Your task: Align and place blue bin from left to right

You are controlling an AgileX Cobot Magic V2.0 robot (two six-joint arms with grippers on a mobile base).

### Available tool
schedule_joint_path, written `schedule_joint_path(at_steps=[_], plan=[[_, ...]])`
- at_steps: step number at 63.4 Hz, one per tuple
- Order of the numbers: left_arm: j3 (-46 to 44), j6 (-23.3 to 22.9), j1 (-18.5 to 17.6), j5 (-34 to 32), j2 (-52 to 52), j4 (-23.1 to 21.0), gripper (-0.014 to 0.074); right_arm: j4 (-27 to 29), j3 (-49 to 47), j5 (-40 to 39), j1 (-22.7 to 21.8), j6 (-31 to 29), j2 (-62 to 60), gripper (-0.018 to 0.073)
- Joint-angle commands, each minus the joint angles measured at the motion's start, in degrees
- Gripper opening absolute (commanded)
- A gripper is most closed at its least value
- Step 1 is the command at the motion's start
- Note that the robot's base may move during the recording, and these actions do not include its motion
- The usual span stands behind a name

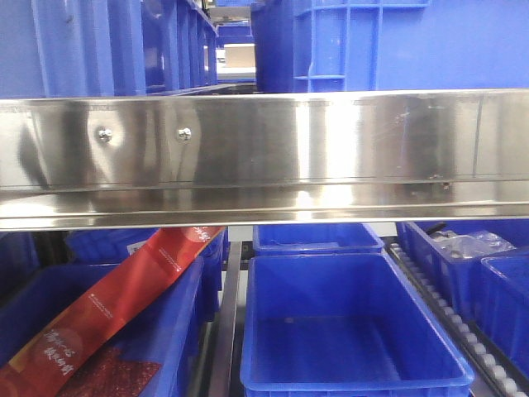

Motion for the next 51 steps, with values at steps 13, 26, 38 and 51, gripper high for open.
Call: schedule_joint_path(at_steps=[13,26,38,51], plan=[[20.3,1.9,8.0,-14.1,-3.3,-5.7,-0.0009,-0.4,0.2,-1.3,0.2,-0.5,-0.4,-0.0070],[22.9,1.9,8.5,-12.6,-3.3,-5.7,-0.0009,-0.4,0.2,-1.3,0.2,-0.5,-0.4,-0.0070],[22.9,1.9,7.3,-12.4,-3.3,-5.7,-0.0009,-0.4,0.2,-1.3,0.2,-0.5,-0.4,-0.0070],[22.9,1.9,4.9,-12.1,-3.3,-5.7,-0.0009,-0.4,0.2,-1.3,0.2,-0.5,-0.4,-0.0070]])
